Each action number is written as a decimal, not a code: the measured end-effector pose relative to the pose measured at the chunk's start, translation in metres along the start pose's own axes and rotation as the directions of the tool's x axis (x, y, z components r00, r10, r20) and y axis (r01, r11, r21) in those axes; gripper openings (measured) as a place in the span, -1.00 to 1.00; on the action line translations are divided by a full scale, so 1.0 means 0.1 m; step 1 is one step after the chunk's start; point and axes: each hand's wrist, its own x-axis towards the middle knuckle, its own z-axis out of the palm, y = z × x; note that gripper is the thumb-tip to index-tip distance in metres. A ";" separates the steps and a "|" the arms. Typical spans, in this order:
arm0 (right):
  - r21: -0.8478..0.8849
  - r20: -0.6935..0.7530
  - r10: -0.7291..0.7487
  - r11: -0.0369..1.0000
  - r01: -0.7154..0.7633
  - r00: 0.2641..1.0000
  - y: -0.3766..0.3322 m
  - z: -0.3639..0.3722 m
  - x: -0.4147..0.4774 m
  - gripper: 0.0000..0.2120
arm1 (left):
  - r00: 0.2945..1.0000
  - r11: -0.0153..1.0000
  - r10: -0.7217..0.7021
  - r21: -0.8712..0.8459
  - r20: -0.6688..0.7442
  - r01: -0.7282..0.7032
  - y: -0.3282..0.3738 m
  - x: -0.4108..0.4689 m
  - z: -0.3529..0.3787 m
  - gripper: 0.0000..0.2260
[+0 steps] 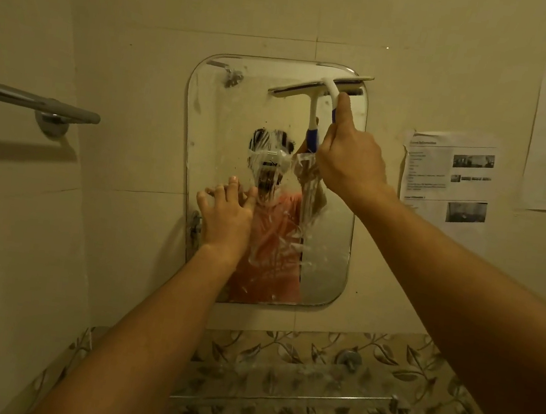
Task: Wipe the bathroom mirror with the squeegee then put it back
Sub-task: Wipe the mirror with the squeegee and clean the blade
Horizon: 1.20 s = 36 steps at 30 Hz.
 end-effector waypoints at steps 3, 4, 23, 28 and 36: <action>-0.018 0.016 0.015 1.000 -0.015 1.000 0.04 0.00 -0.10 -0.40 | 1.000 1.000 0.000 -0.003 -0.003 0.000 0.00 0.00 0.01 -0.19; -0.016 0.019 0.019 1.000 -0.019 1.000 0.05 0.00 -0.14 -0.40 | 1.000 1.000 0.001 0.001 -0.007 -0.001 -0.01 0.00 0.00 -0.21; 0.033 0.107 0.107 0.993 -0.111 0.988 0.22 0.16 -0.75 -0.45 | 0.999 0.998 0.015 0.065 -0.048 -0.012 -0.01 -0.04 -0.02 -0.24; 0.061 0.113 0.159 0.984 -0.167 0.981 0.22 0.21 -0.94 -0.46 | 0.998 0.997 0.041 0.060 -0.036 -0.039 -0.04 -0.02 -0.01 -0.23; 0.080 0.120 0.248 0.963 -0.258 0.961 0.04 0.23 -1.05 -0.48 | 0.999 0.999 0.043 -0.002 -0.010 -0.043 -0.03 -0.01 -0.03 -0.25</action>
